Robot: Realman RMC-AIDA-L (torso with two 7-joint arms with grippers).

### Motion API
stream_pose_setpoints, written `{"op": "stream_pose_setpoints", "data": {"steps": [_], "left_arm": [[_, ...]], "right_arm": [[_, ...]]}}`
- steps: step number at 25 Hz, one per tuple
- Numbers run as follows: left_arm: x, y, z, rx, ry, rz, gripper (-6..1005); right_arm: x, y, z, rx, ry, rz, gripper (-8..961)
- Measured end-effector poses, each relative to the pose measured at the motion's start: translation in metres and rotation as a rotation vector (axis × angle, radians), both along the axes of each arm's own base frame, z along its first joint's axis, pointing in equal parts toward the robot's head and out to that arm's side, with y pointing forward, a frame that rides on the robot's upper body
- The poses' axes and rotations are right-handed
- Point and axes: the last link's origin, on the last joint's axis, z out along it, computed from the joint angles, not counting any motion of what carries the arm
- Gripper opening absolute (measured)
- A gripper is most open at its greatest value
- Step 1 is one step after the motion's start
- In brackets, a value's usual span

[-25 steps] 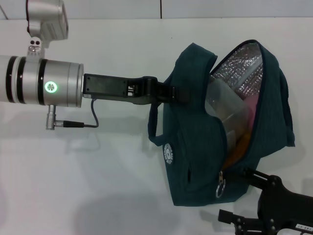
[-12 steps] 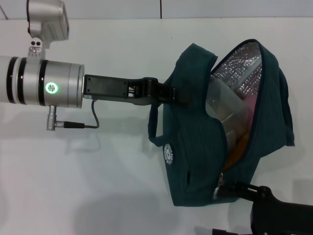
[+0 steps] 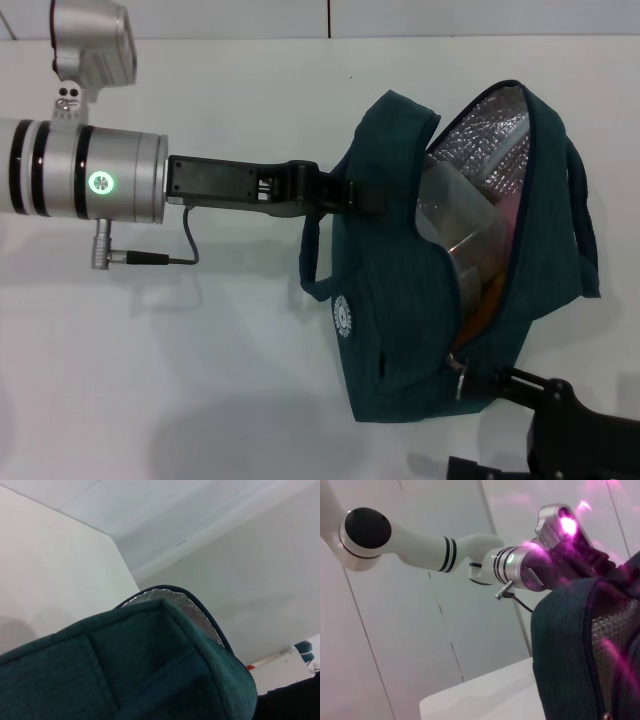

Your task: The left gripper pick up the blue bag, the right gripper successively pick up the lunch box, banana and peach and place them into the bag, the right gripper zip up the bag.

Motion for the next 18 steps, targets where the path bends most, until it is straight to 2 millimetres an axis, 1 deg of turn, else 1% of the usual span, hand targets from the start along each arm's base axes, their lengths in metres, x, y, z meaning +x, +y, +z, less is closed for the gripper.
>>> {"op": "stream_pose_setpoints", "data": {"steps": [3,8,14,18], "left_arm": [[-0.0005,-0.0001,0.0001,0.0,0.0,0.001,47],[-0.0006,-0.0004,-0.0002,0.0,0.0,0.002,48],[-0.0011,-0.0009,-0.0003,-0.001,0.0,0.004,48],[-0.0008,-0.0011,-0.0008,-0.002,-0.002,0.003,48]], "right_arm": [[0.0026,-0.004,0.0009,0.0,0.002,-0.011,873],[0.0028,-0.0043,0.0016,0.001,0.005,-0.012,874],[0.0048,-0.0015,0.0031,0.027,0.005,-0.035,874],[0.0056,0.0046,0.0036,0.053,-0.001,-0.053,874]]}}
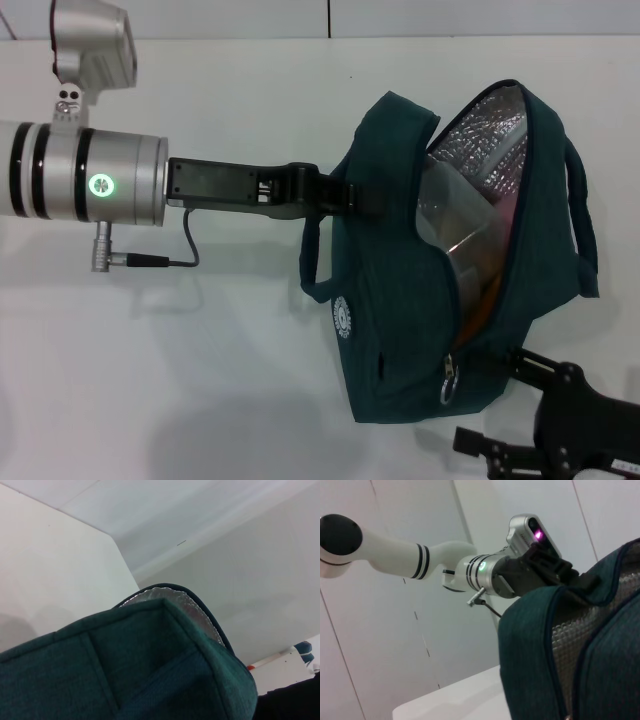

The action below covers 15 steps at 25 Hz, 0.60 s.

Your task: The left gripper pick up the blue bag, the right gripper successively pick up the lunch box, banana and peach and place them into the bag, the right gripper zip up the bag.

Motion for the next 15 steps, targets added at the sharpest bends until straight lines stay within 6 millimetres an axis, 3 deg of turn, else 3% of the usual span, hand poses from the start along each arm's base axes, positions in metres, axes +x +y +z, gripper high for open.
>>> {"op": "stream_pose_setpoints", "data": {"steps": [15], "left_arm": [[0.0012,0.0004,0.0005,0.0,-0.001,-0.005,49]], "right_arm": [[-0.0106,0.0114,-0.01,-0.1,-0.027,0.016,874]]}}
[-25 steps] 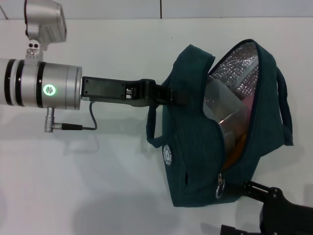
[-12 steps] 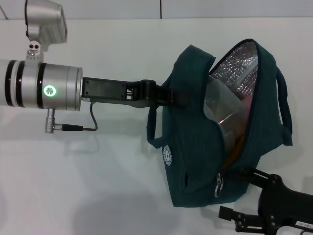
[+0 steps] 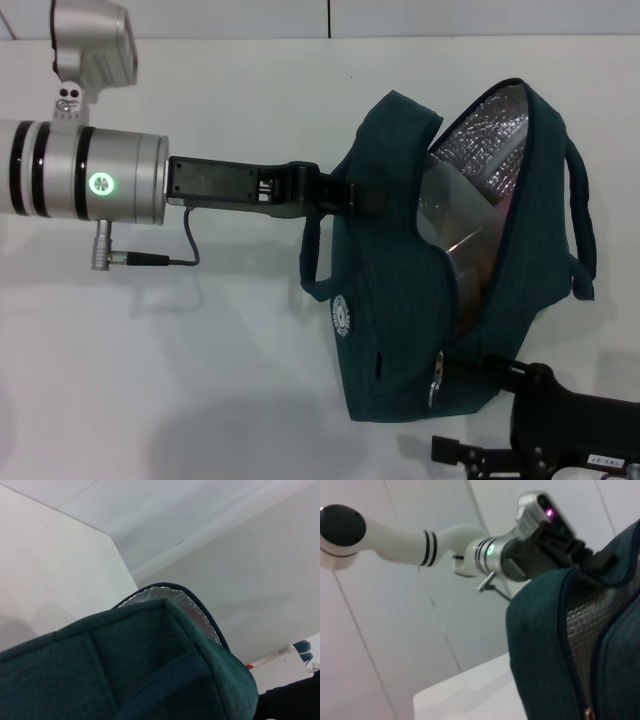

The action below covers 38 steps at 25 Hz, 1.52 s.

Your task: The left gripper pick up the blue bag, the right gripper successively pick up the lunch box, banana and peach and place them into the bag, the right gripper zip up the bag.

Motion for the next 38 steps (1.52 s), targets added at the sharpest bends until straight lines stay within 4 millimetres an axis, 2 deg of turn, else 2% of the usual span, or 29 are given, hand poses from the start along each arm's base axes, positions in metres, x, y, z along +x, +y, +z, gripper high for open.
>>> {"op": "stream_pose_setpoints", "data": {"steps": [15,38], "left_arm": [[0.0,0.0,0.0,0.002,0.0,-0.003,50],[-0.001,0.0,0.0,0.005,0.0,-0.003,51]], "right_arm": [[-0.01,0.005,-0.003,-0.042,0.002,0.043,873],[-0.009,0.001,-0.003,-0.055,0.006,0.044,873]]}}
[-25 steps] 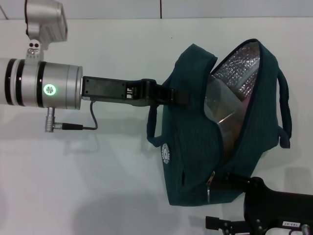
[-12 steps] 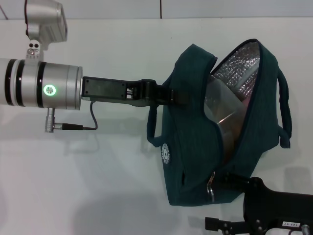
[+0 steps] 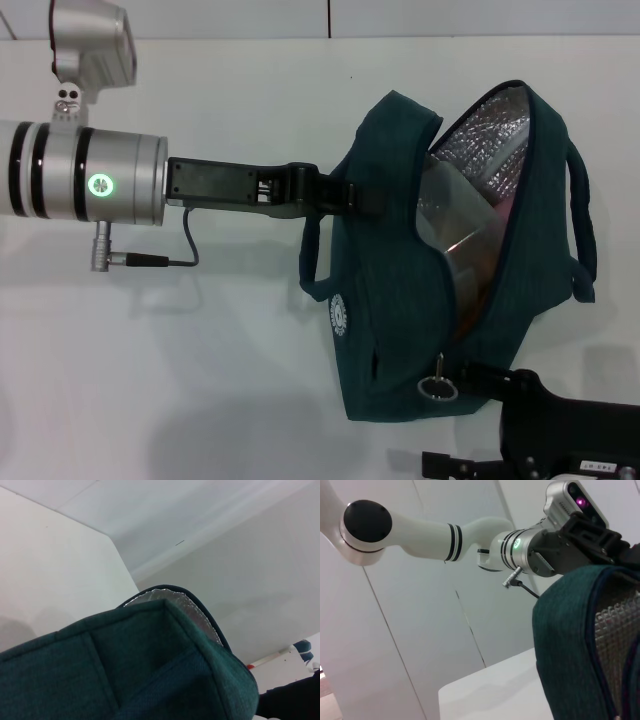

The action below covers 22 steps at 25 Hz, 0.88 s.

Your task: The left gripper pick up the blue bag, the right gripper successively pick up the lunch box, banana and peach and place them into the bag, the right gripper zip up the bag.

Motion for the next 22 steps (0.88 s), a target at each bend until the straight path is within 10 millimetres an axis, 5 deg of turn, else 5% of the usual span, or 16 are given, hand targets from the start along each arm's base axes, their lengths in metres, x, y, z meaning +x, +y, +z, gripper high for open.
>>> {"op": "stream_pose_setpoints", "data": {"steps": [12,15,22], "left_arm": [[0.0,0.0,0.0,0.0,0.0,-0.001,51],[0.0,0.0,0.0,0.0,0.0,-0.001,52],[0.0001,-0.0003,0.0001,0.003,-0.001,-0.009,52]], "right_arm": [[0.0073,-0.0036,0.0024,0.015,-0.008,-0.032,846],[0.0079,-0.003,0.0022,0.017,-0.013,-0.035,655],[0.0061,0.0001,0.0006,0.02,-0.018,-0.03,486]]}}
